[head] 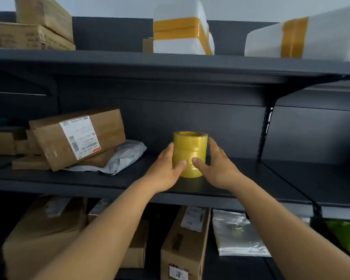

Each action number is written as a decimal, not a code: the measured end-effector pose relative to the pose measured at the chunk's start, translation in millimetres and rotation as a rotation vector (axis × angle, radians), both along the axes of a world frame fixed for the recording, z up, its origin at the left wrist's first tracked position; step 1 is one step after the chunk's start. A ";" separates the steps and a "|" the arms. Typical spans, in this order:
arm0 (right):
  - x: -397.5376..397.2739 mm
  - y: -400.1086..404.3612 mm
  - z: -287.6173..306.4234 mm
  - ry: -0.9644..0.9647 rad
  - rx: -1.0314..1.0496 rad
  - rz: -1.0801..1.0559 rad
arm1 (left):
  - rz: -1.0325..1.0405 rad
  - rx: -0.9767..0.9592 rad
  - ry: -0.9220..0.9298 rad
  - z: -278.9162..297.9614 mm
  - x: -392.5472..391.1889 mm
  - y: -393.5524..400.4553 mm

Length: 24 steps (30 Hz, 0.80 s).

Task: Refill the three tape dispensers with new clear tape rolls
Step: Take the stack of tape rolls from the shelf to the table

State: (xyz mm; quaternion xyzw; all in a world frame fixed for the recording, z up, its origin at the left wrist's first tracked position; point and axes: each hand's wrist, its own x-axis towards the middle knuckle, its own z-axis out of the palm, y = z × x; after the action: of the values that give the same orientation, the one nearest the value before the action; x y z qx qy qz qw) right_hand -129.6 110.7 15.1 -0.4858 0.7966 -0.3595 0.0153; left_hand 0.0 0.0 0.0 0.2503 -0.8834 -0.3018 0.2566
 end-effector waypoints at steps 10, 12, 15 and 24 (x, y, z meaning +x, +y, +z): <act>-57.0 -61.7 -25.8 -0.272 -0.097 0.047 | 0.046 0.202 0.149 -11.3 -58.0 -47.5; -63.2 -68.4 -29.4 -0.301 -0.097 0.068 | 0.020 0.230 0.151 -13.5 -63.9 -54.1; -68.9 -72.7 -30.9 -0.330 -0.105 0.101 | -0.047 0.281 0.162 -16.1 -67.6 -61.3; -75.6 -70.2 -33.0 -0.406 -0.209 0.167 | -0.035 0.292 0.264 -19.9 -71.2 -58.4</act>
State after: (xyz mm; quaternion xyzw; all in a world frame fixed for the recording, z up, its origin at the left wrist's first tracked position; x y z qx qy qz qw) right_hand -205.2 40.5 -17.9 -0.4665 0.6929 -0.5276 0.1546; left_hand -71.2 -58.4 -19.9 0.2277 -0.7931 -0.4615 0.3258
